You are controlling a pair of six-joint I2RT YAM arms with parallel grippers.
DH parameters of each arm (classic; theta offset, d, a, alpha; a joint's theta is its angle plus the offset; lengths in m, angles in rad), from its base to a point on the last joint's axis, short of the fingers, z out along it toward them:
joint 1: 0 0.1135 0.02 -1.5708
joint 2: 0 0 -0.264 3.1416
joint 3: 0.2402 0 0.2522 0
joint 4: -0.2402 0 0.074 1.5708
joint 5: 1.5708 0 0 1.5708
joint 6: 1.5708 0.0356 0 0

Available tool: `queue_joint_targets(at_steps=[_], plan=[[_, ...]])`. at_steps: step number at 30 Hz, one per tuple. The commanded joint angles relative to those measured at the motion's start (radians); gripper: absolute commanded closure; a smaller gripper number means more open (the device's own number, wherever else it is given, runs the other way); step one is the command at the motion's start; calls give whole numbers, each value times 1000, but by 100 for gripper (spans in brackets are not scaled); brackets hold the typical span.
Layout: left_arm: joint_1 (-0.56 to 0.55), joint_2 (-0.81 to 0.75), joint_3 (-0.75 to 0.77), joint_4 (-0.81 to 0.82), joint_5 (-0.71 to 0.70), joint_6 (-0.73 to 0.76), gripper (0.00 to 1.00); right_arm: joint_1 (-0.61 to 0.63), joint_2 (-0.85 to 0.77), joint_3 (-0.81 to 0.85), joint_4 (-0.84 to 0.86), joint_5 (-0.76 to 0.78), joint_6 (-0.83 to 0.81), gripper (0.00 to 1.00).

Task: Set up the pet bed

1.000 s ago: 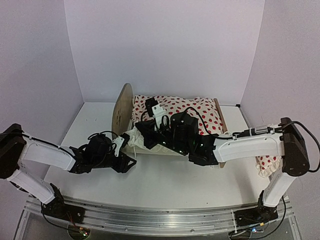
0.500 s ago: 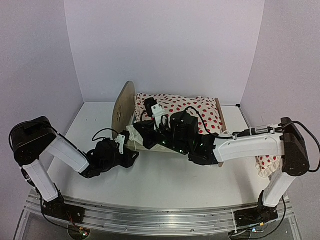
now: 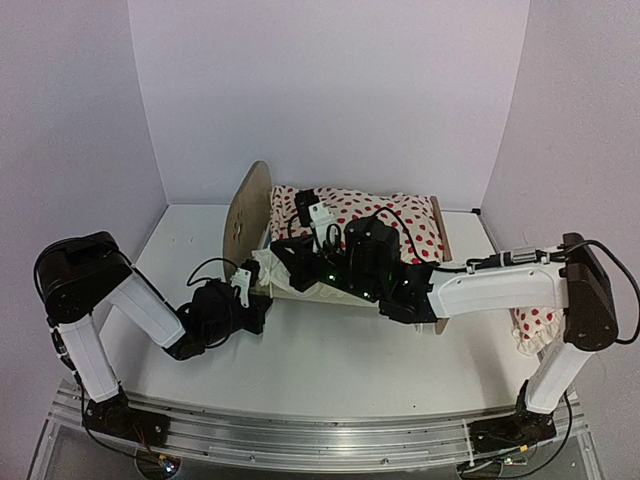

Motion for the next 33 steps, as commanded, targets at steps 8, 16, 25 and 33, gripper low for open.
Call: queue_joint_targets(at_steps=[8, 16, 25, 33], plan=[[8, -436, 227, -802, 111, 204, 100, -3, -31, -40, 24, 25, -28, 100], [79, -470, 330, -825, 1, 541, 100, -10, -38, -63, 21, -10, -45, 100], [149, -387, 425, -987, 93, 503, 100, -13, -22, -56, 20, -38, -43, 100], [139, -495, 272, -963, 351, 341, 92, -13, -27, -16, 18, -69, -48, 100]])
